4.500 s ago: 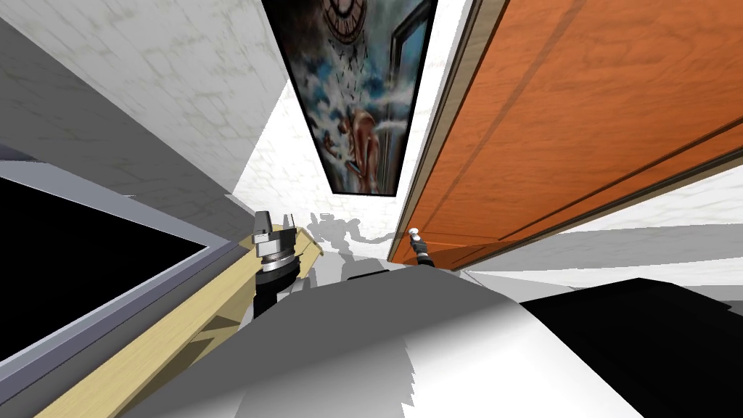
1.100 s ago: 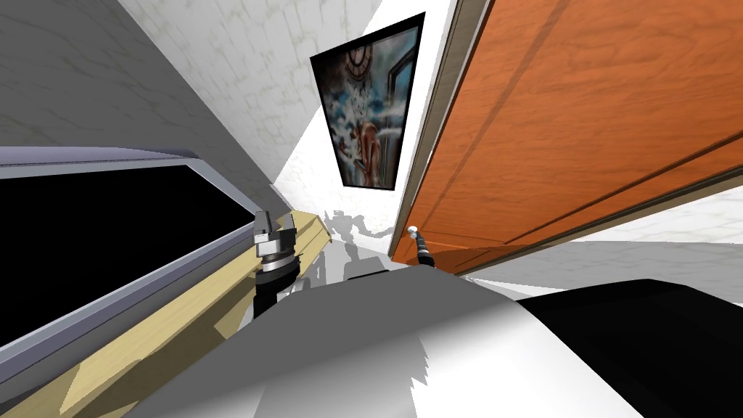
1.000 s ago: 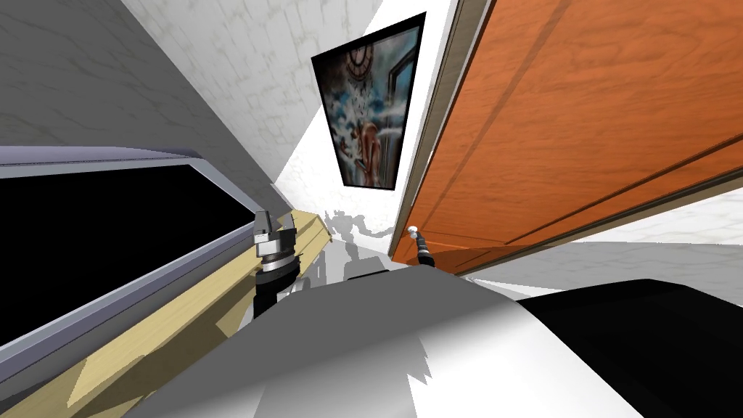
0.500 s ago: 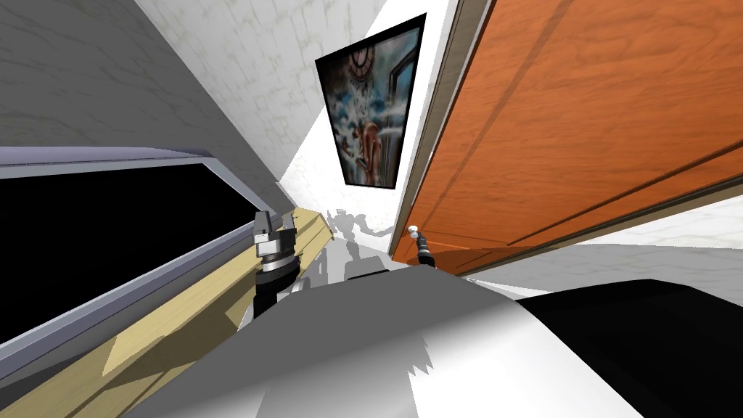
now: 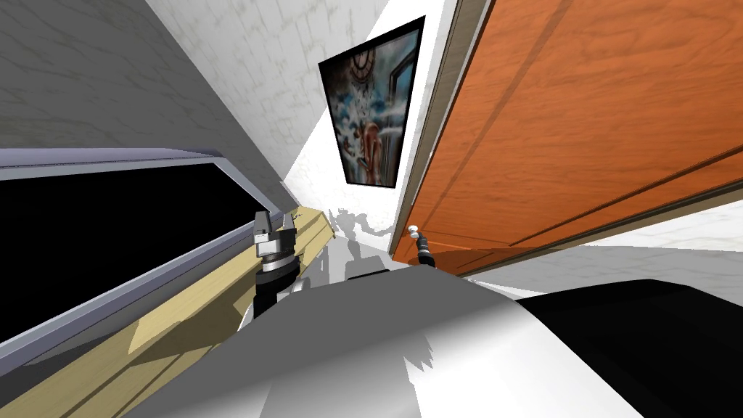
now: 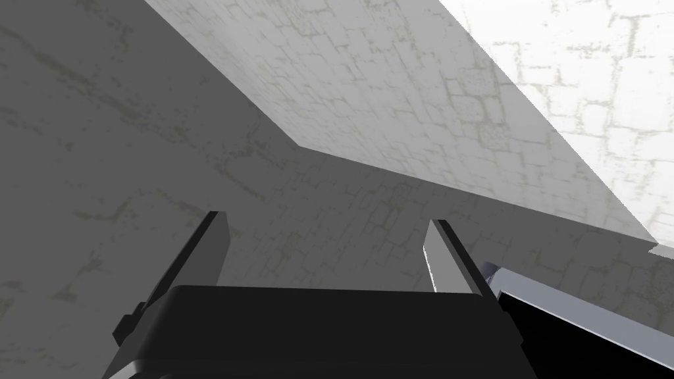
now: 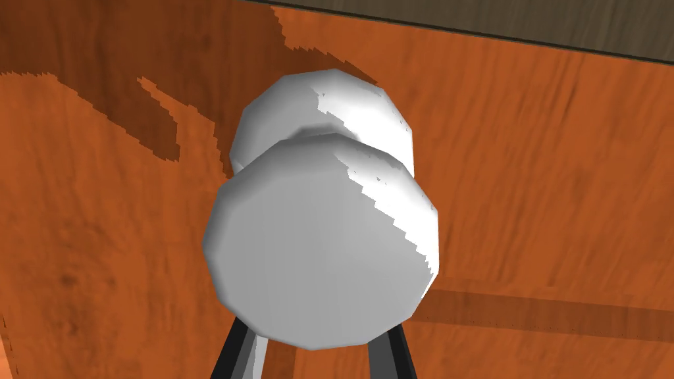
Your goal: Pull the door open
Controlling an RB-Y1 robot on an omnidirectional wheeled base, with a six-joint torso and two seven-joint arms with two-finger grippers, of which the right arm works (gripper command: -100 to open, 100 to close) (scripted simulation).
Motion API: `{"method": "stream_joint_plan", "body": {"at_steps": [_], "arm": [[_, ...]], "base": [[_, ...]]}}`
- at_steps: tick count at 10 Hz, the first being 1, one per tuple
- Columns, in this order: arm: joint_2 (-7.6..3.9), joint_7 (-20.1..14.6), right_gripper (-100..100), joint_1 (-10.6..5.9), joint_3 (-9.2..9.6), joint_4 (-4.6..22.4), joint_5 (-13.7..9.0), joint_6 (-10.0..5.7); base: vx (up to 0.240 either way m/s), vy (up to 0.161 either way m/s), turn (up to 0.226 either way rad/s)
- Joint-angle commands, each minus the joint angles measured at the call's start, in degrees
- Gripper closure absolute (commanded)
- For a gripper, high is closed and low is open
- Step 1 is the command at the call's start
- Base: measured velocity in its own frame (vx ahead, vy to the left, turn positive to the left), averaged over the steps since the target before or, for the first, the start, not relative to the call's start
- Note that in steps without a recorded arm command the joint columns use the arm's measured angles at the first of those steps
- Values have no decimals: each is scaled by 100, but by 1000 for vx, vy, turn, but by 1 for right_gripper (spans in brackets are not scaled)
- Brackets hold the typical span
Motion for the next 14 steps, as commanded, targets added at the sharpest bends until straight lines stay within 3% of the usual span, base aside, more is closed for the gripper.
{"method": "stream_joint_plan", "body": {"at_steps": [1,4,7,11,14], "arm": [[51,-286,100,-93,136,35,-90,-37],[5,-708,100,-127,231,84,-305,-45],[5,-769,100,-127,231,138,-305,-45],[-63,-1389,100,-179,373,156,-627,-57],[-86,-1728,100,-196,420,180,-735,-61]], "base": [[-39,-6,35],[-56,-7,69],[-13,0,10],[-42,-12,62],[-43,-2,42]]}}
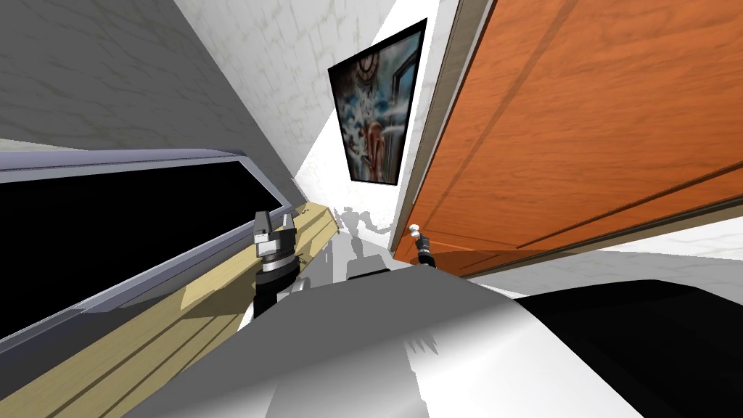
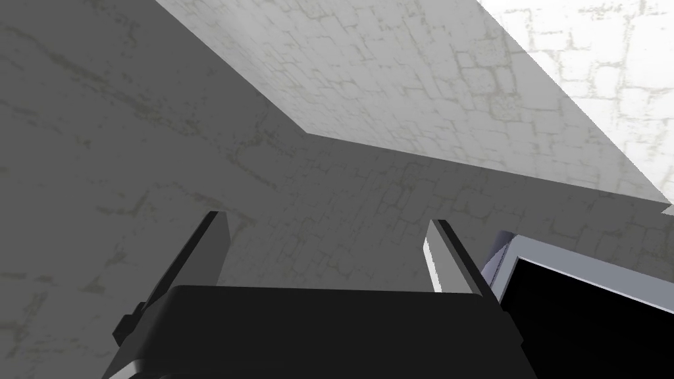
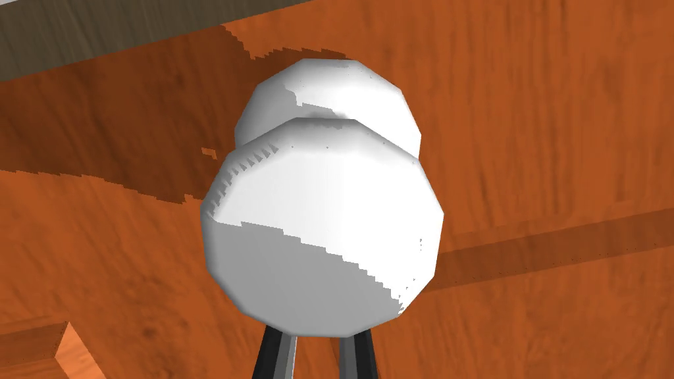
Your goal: Pull the door open
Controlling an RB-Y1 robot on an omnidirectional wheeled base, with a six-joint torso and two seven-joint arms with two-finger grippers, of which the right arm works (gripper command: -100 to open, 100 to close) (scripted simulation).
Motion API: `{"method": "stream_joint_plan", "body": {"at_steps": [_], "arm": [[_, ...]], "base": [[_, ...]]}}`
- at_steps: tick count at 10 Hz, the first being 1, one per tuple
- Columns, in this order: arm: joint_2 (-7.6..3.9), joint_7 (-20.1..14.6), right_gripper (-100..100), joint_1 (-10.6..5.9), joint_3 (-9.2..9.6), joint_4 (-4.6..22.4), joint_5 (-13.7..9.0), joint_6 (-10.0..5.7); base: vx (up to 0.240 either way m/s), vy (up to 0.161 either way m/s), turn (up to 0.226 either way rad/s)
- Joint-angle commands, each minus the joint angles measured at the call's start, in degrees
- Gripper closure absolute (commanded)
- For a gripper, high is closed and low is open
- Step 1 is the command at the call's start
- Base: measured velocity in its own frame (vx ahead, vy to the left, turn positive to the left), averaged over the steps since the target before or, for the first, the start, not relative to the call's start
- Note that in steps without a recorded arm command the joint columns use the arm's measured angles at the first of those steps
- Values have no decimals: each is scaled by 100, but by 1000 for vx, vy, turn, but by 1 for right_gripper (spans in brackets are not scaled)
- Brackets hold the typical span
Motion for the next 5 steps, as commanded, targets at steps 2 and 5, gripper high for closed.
{"method": "stream_joint_plan", "body": {"at_steps": [2,5], "arm": [[17,-413,-100,-36,76,57,-190,-27],[88,-893,-100,-48,156,-16,-425,-29]], "base": [[-49,-8,45],[-79,16,59]]}}
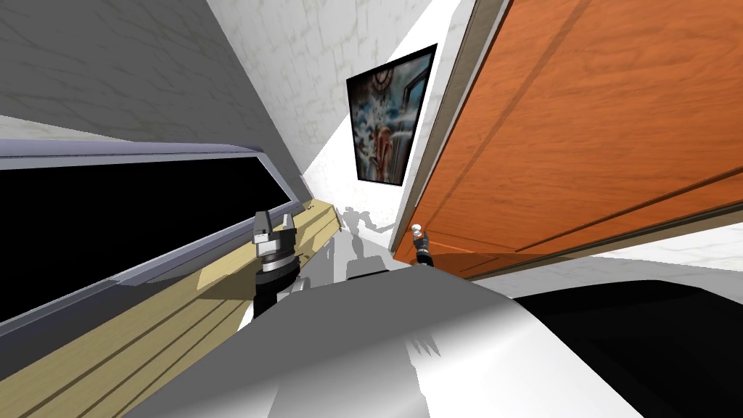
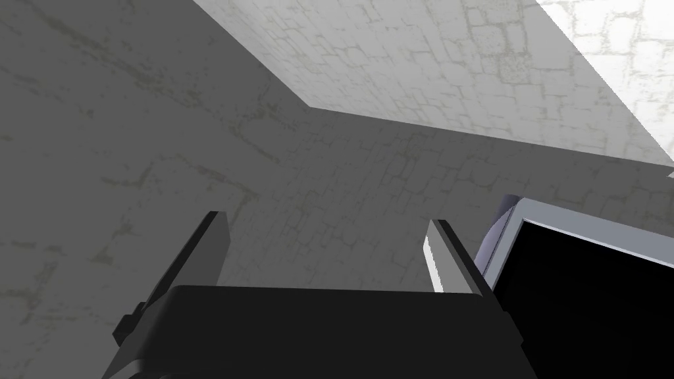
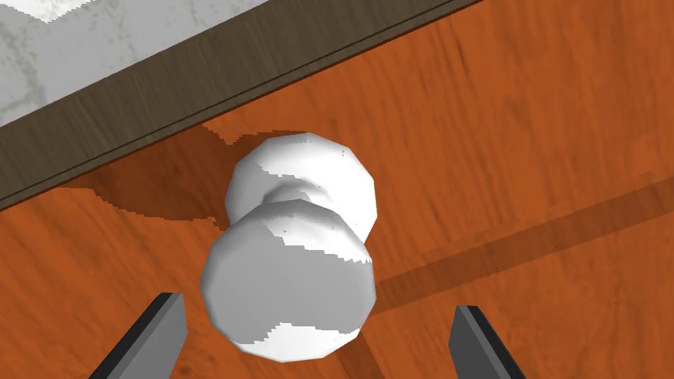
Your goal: Pull the door open
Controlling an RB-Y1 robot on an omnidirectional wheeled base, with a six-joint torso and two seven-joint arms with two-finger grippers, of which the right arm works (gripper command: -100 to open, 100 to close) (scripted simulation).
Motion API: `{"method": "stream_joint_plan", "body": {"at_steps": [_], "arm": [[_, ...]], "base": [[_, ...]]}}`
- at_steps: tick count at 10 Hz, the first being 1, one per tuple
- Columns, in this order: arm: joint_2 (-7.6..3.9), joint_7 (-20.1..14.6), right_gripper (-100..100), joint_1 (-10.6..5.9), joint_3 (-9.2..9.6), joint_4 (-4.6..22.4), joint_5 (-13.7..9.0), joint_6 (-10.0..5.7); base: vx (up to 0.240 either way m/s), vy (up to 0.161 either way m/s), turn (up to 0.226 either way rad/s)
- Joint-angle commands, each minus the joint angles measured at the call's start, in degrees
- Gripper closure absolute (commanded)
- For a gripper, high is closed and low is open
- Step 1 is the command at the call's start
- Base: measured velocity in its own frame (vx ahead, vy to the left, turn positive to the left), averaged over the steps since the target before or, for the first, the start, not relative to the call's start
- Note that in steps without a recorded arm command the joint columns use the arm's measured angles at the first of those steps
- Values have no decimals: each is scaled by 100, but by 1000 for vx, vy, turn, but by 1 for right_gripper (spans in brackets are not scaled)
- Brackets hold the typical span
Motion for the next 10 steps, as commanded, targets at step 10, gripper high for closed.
{"method": "stream_joint_plan", "body": {"at_steps": [10], "arm": [[223,-1519,-100,-19,249,-264,-729,22]], "base": [[-63,-3,39]]}}
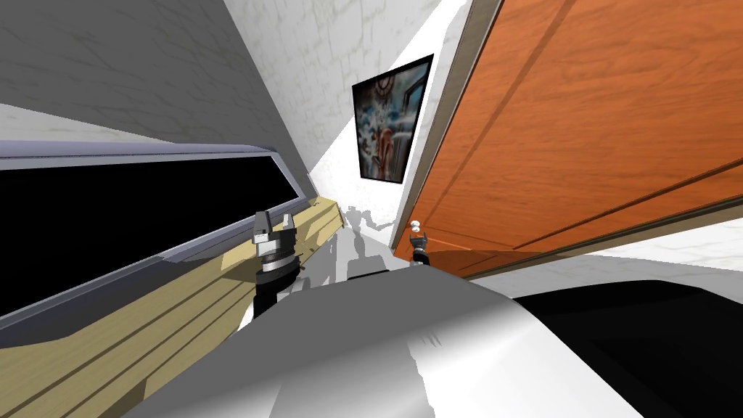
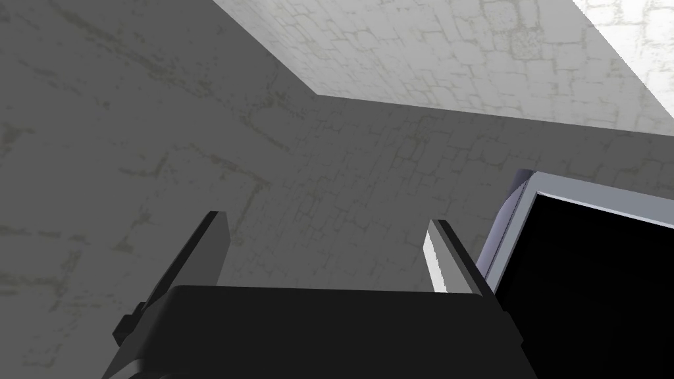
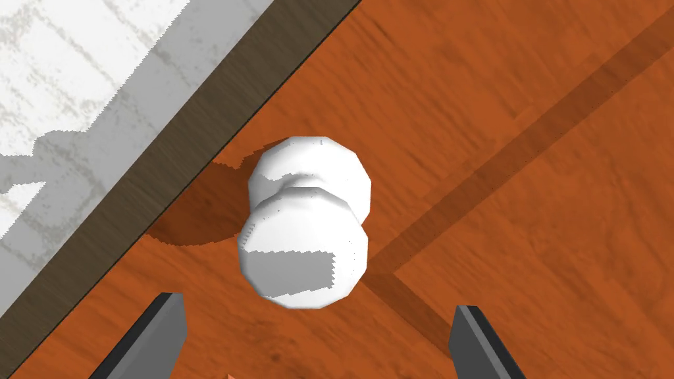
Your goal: Pull the door open
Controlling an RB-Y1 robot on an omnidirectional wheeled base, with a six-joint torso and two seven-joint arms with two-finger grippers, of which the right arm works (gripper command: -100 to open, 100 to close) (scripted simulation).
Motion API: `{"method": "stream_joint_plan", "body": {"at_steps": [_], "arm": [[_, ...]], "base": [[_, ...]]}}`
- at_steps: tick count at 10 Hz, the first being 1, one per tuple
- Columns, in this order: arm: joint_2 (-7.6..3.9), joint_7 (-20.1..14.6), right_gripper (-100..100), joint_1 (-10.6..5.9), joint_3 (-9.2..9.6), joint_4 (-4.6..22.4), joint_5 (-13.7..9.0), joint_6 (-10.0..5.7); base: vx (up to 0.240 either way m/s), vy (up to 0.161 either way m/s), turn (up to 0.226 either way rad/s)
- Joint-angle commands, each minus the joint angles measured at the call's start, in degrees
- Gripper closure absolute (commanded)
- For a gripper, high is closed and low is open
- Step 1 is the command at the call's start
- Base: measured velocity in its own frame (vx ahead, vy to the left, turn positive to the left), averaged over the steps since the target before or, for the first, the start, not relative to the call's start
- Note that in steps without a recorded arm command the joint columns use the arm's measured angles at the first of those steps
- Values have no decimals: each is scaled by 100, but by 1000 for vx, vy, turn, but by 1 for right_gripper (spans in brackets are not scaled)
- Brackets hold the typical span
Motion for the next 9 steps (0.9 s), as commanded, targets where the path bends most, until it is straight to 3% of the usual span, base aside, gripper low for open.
{"method": "stream_joint_plan", "body": {"at_steps": [1,7,9], "arm": [[41,-286,-100,-14,51,-29,-146,-7],[157,-1042,-100,-33,180,-140,-514,-6],[230,-1413,-100,-45,261,-209,-744,-4]], "base": [[-62,-5,38],[-58,-6,37],[-63,-7,58]]}}
